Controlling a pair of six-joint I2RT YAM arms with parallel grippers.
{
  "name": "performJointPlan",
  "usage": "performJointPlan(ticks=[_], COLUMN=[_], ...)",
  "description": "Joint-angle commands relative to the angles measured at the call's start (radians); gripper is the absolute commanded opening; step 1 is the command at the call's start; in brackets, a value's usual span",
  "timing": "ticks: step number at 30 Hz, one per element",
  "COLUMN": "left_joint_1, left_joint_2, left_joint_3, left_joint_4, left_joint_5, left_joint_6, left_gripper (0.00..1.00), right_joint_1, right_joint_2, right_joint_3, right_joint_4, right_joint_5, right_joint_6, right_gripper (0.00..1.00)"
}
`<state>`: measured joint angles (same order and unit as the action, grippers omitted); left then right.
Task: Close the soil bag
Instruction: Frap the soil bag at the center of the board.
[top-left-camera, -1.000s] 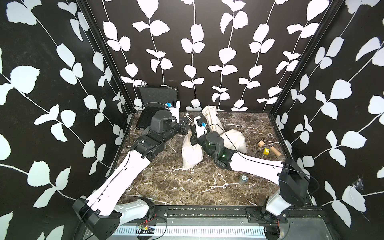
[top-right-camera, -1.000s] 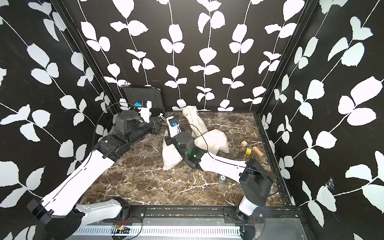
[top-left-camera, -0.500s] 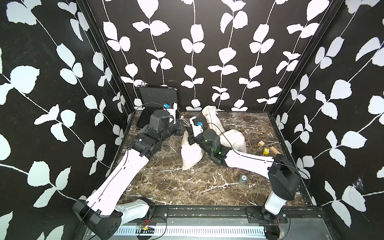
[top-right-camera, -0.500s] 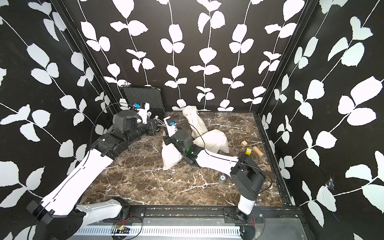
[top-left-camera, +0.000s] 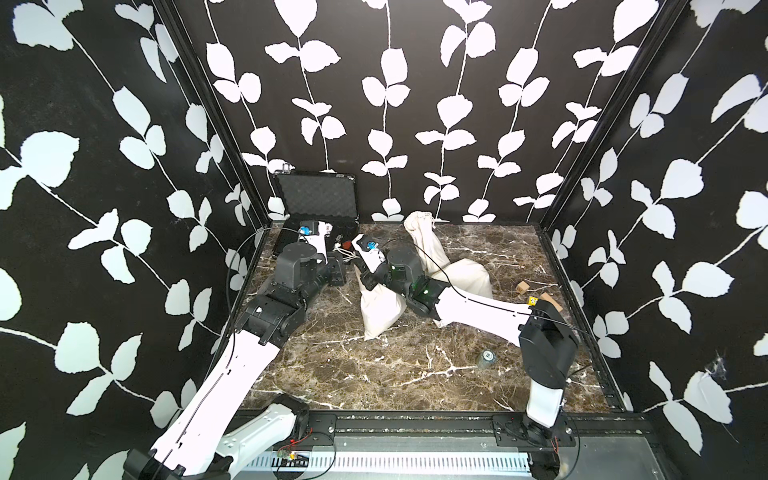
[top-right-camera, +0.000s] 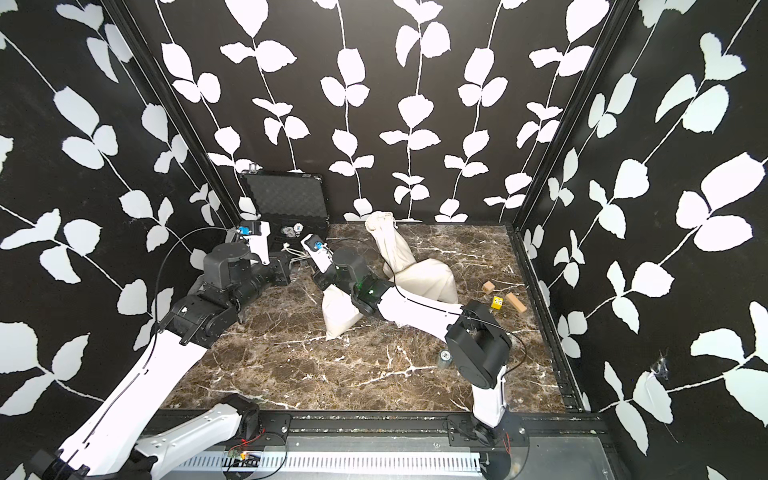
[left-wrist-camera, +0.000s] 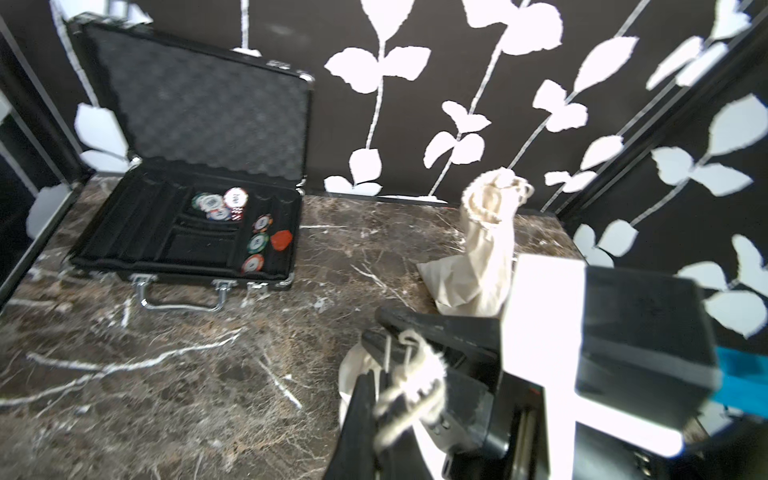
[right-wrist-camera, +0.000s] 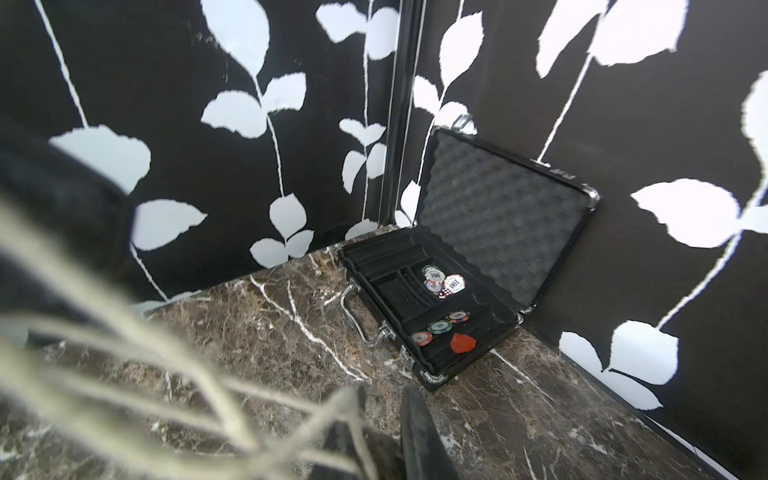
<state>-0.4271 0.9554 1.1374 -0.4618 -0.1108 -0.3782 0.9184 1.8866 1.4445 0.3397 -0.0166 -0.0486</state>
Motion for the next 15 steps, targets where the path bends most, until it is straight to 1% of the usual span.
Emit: performJointPlan(ticks=[1,4,6,9,13,15], left_joint_1=[0.078,0.141,0.167,0.191,0.235,0.242], left_joint_2=[-0.145,-0.150,-0.159,-0.167,-0.178,-0.183], left_joint_3=[0.027,-0.001,-0.026,-0.039,-0.017,0.004], left_joint_4=[0.115,0.112,0.126,0.120,0.108,0.102], left_joint_5=[-0.037,0.010,0.038,0.048,0.123,0.140], left_joint_6=[-0.046,-0.069,-0.081,-0.083,-0.115,-0.118], left_gripper=[0.00,0.00,0.00,0.00,0.00,0.00], right_joint_1=[-0.169,-0.194,-0.199,-0.202,-0.228,-0.242], right_joint_2=[0.092,0.095,0.105,0.113,0.104,0.096], right_joint_3=[-0.049,-0.039,-0.006,0.054,0.130,0.168], right_joint_4=[-0.331,-0.339,-0.383,-0.457,-0.525,-0.555], right_joint_5=[0.241,0.223,0.218,0.257,0.289,0.291], right_joint_6=[-0.012,0.016,0.012,-0.050,-0.110,-0.142], right_gripper=[0.18,0.18,0.18,0.18,0.18,0.18])
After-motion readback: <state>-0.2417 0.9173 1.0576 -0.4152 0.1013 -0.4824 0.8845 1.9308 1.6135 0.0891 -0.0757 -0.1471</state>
